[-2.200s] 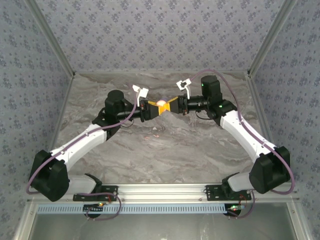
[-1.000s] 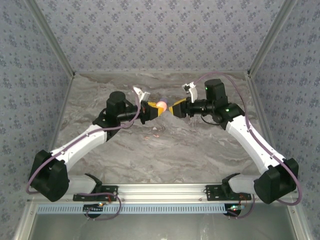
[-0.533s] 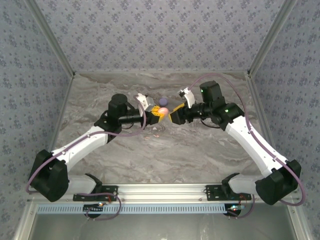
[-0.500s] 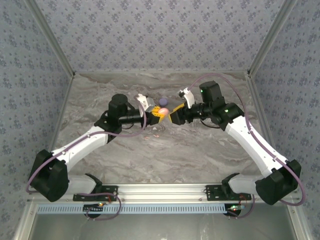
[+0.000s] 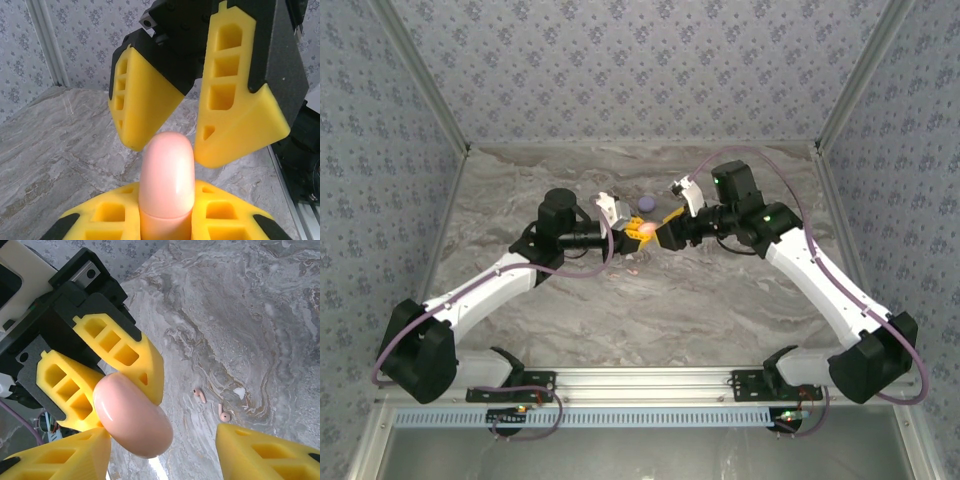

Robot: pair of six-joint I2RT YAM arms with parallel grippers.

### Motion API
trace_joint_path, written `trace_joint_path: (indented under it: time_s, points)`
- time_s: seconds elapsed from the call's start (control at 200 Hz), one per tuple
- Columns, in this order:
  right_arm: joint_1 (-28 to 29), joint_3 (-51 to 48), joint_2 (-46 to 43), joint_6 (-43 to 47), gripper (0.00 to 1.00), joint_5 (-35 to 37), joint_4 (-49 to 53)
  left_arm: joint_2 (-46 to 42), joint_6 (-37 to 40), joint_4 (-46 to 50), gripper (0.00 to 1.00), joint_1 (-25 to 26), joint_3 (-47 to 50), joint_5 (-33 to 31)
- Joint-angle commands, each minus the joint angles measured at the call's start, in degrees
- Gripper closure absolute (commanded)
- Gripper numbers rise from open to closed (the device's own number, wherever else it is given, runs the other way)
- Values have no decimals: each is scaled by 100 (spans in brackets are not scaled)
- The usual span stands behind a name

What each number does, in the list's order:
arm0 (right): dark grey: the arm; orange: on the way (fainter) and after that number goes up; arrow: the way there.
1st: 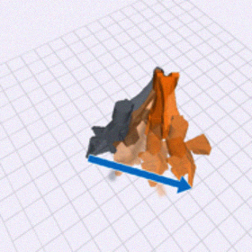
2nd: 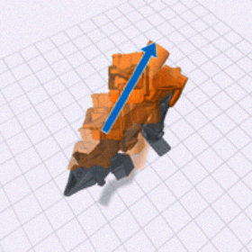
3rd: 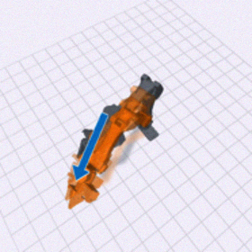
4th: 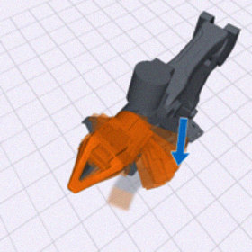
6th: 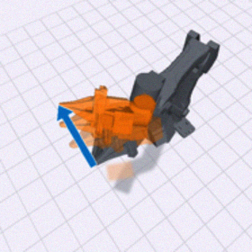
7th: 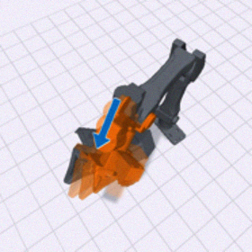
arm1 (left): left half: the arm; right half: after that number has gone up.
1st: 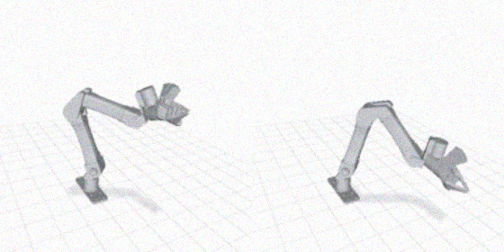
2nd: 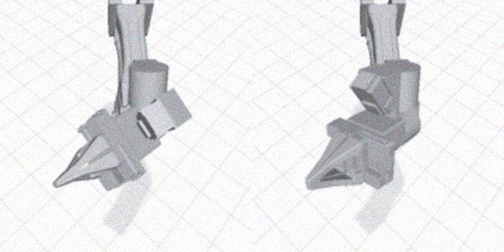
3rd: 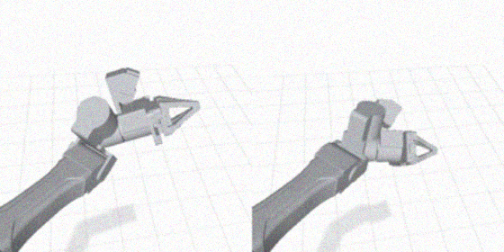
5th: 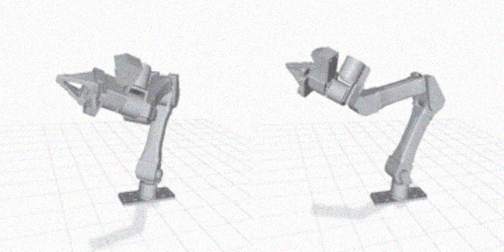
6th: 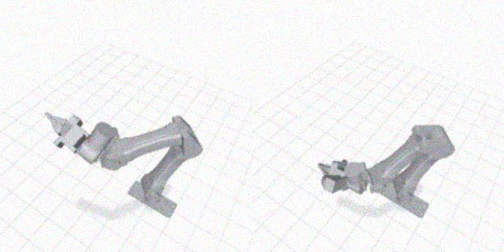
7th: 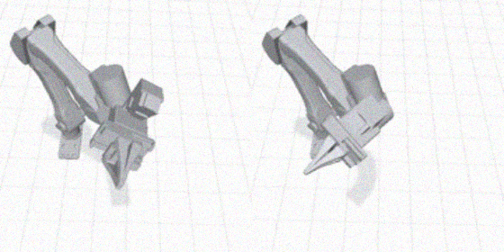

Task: Insert wireless bluetooth earbuds into charging case

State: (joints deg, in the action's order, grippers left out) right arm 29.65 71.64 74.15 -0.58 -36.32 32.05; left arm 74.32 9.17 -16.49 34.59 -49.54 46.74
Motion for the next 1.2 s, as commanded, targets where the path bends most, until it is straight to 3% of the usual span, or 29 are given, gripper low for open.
trace_joint_path:
  time_s: [0.0,0.245,0.72,1.194]
  points:
    - [32,220,77,80,41,188,134,-60,171,-41,100,94,-38,360]
    - [-16,237,95,-115,41,787,73,-102,234,62,100,170,-60,466]
    - [-87,229,143,-233,40,837,63,-104,272,121,100,232,-117,483]
    - [-83,256,-57,-175,38,864,126,104,91,251,100,217,-187,-399]
